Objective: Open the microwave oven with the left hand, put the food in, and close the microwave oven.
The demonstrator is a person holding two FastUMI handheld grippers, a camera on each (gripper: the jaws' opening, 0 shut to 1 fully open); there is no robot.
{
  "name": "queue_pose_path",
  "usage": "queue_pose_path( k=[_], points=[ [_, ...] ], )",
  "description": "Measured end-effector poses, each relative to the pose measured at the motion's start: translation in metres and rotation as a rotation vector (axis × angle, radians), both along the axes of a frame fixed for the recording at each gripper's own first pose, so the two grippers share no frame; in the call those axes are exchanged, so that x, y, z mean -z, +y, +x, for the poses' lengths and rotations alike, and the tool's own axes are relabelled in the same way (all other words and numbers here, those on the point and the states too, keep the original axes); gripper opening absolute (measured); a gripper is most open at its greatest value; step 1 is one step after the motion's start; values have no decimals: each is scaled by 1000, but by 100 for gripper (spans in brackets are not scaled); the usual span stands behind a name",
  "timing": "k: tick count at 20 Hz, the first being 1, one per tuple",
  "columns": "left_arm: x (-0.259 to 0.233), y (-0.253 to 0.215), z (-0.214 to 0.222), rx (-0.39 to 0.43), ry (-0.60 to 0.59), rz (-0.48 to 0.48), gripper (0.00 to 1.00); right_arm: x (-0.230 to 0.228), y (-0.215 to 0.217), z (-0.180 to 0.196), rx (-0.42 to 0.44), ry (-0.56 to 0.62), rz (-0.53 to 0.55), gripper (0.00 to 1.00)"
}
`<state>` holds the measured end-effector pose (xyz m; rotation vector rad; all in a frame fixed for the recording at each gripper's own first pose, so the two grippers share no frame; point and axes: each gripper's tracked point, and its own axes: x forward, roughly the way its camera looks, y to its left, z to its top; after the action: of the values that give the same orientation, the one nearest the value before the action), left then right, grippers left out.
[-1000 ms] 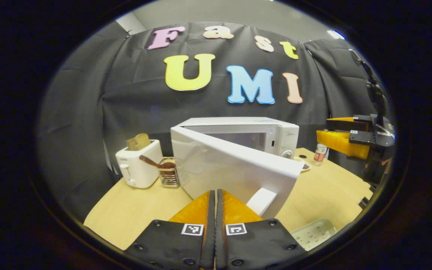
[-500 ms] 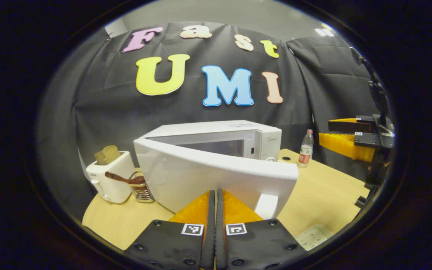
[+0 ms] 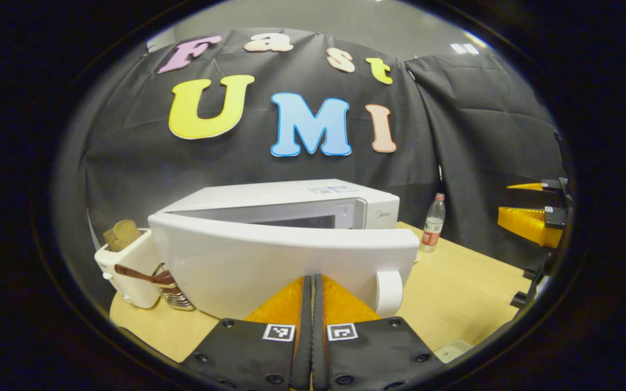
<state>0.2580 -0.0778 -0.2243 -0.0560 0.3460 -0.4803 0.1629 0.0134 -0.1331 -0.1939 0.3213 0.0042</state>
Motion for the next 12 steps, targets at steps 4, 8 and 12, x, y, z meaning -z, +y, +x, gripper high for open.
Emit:
queue_pose_path(
  k=[4,8,12],
  points=[
    [9,-14,25,4,17,-24,7,0,-10,-2,35,-3,5,85],
    [12,-22,49,-3,10,-17,4,6,-14,-3,40,15,2,85],
    [13,-22,74,-35,10,-8,7,3,-18,0,49,9,1,85]
  ],
)
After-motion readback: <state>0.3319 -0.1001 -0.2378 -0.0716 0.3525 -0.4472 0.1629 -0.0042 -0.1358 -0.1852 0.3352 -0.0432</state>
